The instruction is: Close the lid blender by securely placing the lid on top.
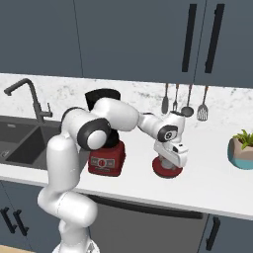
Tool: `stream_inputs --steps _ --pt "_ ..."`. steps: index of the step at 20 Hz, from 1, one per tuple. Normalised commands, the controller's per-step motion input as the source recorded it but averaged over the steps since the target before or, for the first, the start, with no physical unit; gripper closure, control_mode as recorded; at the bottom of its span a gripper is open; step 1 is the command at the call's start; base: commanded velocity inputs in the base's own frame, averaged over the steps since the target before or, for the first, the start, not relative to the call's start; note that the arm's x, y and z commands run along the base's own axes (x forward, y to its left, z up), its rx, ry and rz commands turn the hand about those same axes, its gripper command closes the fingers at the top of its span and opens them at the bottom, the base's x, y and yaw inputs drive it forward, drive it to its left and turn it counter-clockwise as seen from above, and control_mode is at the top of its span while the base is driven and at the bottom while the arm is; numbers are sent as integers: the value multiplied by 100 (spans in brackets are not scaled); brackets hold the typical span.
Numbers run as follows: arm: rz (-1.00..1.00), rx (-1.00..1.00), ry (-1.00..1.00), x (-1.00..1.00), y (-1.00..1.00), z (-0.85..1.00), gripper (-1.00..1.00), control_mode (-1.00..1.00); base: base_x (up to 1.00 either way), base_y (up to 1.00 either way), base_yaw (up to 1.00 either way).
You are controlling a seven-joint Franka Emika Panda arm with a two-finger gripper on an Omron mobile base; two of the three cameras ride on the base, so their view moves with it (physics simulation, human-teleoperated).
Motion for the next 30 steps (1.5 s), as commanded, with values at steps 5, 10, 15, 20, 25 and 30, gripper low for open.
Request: stream_inputs --steps 5,10,15,20,25,30 --pt "0 0 0 0 0 -33 -100 -100 0 0 0" --pt "0 -5 -1 2 0 -30 100 -100 0 0 0" --pt "0 0 -1 0 0 0 100 -100 0 0 0" --pt "0 0 -1 -12 0 17 100 -100 0 0 0" --pt "0 0 -16 -74 -2 62 100 -100 0 0 0" --pt "-2 0 -29 -47 0 100 100 -100 0 0 0"
